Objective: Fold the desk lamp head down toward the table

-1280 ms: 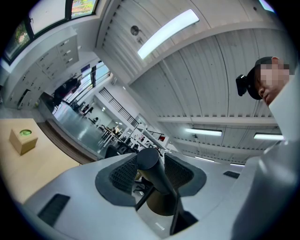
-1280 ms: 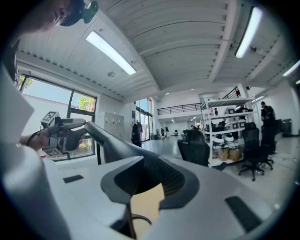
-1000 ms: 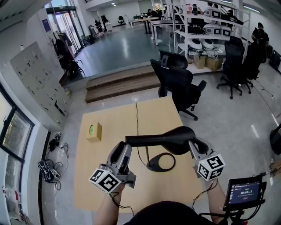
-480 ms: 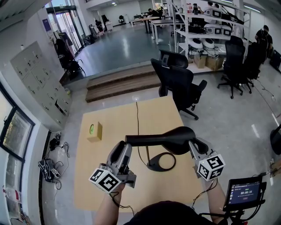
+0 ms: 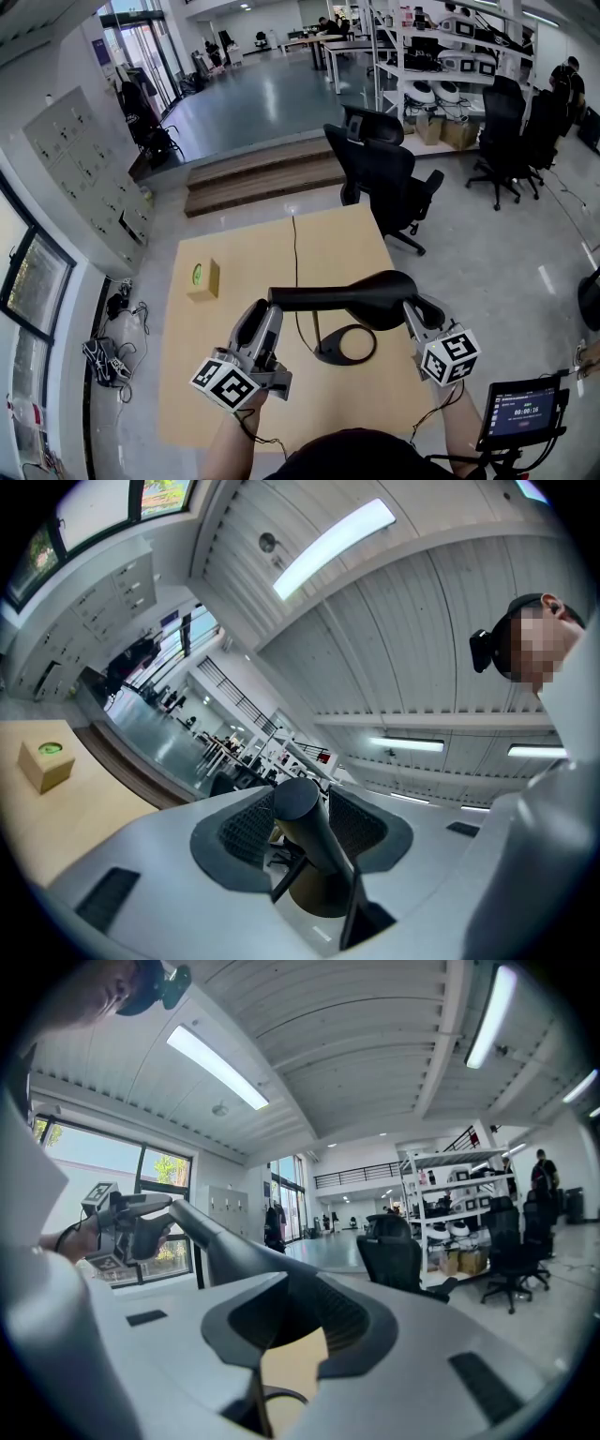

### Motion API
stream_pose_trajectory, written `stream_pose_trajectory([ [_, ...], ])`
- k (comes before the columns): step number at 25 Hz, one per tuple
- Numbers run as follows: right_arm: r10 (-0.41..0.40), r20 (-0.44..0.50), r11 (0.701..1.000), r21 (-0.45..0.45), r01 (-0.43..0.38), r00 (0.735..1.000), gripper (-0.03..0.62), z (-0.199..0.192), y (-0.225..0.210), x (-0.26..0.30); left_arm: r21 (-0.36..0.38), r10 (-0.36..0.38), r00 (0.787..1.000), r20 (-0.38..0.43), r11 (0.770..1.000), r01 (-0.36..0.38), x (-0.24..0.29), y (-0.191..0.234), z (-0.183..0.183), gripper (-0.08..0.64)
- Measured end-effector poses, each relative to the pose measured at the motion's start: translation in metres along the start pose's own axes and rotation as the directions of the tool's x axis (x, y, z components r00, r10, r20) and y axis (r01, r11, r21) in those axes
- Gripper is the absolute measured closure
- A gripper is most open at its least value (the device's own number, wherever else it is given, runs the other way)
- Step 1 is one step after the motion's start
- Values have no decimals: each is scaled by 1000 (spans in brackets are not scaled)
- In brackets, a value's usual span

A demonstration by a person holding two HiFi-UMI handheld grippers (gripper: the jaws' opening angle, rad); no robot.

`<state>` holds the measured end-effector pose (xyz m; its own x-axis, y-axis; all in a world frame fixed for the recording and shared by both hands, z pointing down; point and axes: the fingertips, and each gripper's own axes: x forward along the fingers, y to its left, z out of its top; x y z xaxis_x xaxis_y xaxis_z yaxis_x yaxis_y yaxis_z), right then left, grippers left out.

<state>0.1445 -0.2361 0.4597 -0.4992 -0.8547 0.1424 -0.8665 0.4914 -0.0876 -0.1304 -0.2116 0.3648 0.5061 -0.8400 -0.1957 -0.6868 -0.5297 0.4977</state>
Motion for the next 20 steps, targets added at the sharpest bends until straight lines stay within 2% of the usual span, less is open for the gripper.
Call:
stream_pose_trajectory([
  [20, 7, -10, 1000, 28, -7, 1000, 512, -6, 4, 0, 8, -4, 1000, 0, 1000, 4, -1, -5, 6, 385],
])
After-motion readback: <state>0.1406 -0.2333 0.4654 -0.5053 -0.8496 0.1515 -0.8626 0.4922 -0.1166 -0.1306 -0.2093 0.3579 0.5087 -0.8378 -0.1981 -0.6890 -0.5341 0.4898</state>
